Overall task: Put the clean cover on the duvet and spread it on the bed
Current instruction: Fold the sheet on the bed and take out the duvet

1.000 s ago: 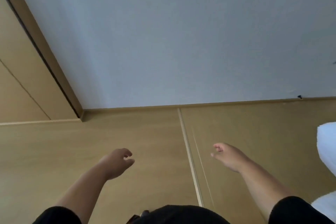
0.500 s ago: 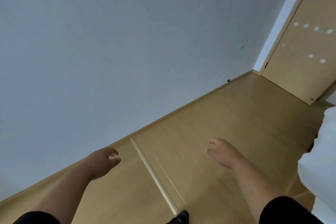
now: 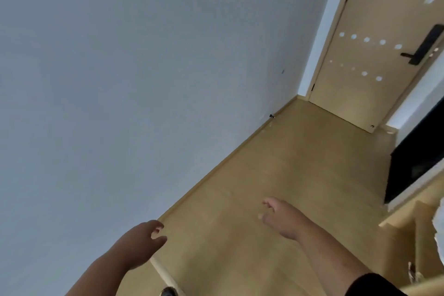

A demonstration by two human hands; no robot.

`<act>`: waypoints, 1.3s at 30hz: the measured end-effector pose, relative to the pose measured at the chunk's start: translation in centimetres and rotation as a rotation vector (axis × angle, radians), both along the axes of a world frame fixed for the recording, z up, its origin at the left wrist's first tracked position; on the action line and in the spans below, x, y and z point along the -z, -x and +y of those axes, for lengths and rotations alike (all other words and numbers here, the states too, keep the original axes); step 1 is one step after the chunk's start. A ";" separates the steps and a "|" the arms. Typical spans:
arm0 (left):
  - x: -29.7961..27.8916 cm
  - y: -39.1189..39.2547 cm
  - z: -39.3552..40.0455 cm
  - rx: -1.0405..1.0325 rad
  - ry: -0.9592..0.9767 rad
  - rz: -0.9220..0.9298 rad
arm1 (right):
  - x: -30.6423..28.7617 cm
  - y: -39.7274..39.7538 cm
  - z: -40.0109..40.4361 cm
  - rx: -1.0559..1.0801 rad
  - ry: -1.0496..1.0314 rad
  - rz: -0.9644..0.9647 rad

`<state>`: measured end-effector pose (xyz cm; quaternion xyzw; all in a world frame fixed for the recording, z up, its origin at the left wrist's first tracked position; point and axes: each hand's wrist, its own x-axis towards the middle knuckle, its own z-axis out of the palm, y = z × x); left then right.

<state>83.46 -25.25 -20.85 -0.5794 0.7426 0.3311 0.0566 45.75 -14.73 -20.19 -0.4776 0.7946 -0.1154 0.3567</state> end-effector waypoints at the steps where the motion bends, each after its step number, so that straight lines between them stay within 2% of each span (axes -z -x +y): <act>1: 0.3 1.7 -2.4 0.051 -0.002 -0.008 | 0.4 1.3 -0.5 0.057 -0.003 0.002; 5: 0.3 10.6 -12.3 0.307 0.026 -0.029 | 1.6 6.5 -1.4 0.305 -0.024 0.019; 9: -1.1 21.1 -20.7 0.559 0.037 0.010 | 0.0 10.4 -0.5 0.591 -0.026 0.004; 12: -2.8 29.7 -24.0 0.782 0.059 0.037 | -2.9 12.1 1.7 0.817 0.016 0.067; 15: -4.6 39.2 -23.4 1.007 0.020 0.067 | -6.7 12.3 5.2 0.986 0.011 0.145; 18: -6.4 49.5 -19.3 1.263 0.036 0.097 | -10.9 12.3 9.7 1.073 -0.117 0.269; 21: -9.3 58.8 -11.8 1.489 0.077 0.177 | -15.4 12.3 14.4 1.217 -0.179 0.400; 24: -13.4 65.0 -2.9 1.756 0.202 0.174 | -19.2 12.5 18.4 1.338 -0.175 0.547; 27: -17.3 69.3 5.0 1.937 0.260 0.207 | -21.5 14.3 22.7 1.451 -0.165 0.648; 33: -21.9 77.1 15.0 2.067 0.272 0.397 | -23.0 18.9 31.2 1.722 -0.269 0.684; 39: -20.4 85.8 23.0 2.007 0.215 0.631 | -20.9 20.6 37.7 2.129 -0.320 0.726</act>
